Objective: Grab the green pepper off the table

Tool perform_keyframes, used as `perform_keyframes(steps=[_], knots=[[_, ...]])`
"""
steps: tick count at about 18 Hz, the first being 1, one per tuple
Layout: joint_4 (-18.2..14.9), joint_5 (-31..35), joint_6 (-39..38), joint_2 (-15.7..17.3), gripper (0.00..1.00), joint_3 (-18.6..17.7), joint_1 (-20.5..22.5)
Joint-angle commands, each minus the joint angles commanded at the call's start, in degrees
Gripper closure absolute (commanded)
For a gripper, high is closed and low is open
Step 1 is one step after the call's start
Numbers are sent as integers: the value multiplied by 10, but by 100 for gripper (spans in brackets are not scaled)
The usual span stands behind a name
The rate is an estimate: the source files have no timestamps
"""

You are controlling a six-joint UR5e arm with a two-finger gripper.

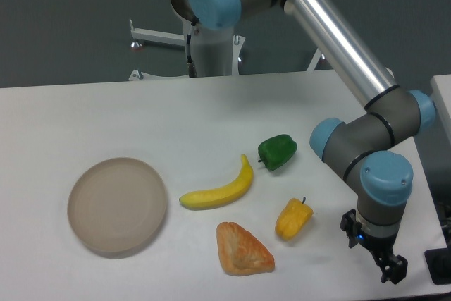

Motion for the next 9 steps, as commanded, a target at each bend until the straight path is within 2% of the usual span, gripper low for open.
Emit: perform_keyframes(steps=[6,9], knots=[[-3,2,2,95,0,-125,15],[-44,-3,10,139,0,-173,28]])
